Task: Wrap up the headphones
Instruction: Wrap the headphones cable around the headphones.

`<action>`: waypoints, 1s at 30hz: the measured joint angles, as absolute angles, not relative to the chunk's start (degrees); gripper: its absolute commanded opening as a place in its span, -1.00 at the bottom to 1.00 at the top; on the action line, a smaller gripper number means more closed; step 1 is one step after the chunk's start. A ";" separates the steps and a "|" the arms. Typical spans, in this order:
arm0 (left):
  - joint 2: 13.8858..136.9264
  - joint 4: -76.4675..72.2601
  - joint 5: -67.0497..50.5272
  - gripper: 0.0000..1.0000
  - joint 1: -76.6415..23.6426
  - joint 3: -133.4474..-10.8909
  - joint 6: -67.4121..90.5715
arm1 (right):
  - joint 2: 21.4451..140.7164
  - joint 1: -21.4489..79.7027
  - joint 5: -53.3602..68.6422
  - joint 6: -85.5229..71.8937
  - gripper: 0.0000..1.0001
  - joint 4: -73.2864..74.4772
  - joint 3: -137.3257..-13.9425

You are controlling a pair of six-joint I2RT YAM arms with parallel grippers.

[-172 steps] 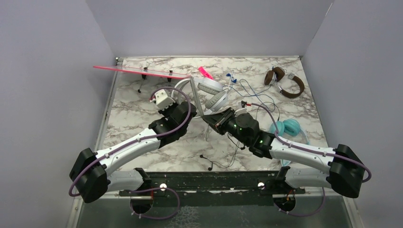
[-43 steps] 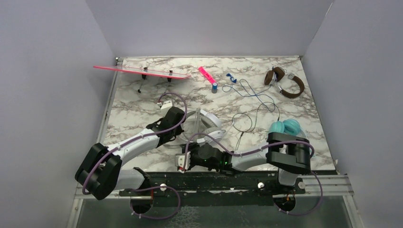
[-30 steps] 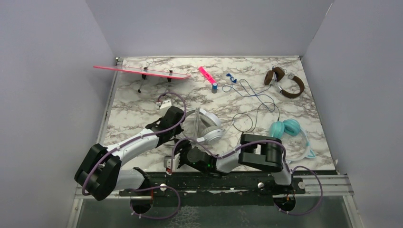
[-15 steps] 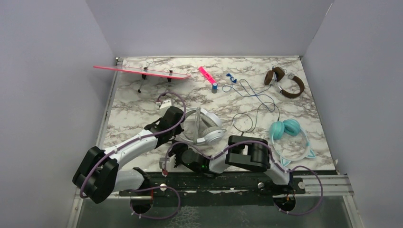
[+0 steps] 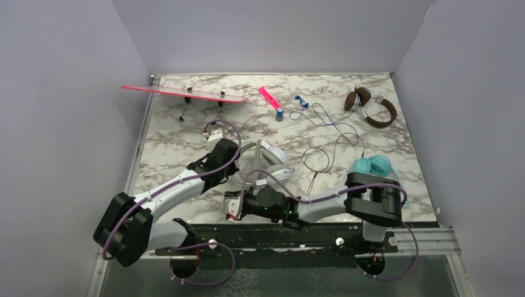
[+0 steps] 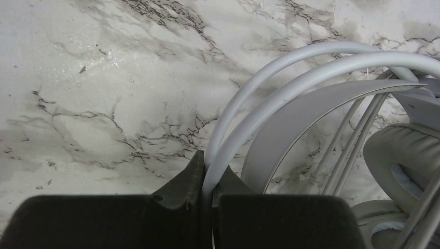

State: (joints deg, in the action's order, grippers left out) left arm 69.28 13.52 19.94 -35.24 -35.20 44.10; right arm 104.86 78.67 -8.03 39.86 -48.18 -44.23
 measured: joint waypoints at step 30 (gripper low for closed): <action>67.29 15.03 19.14 -1.00 -35.24 -32.51 49.10 | 87.18 77.89 -27.42 -11.60 -0.99 -46.59 -35.88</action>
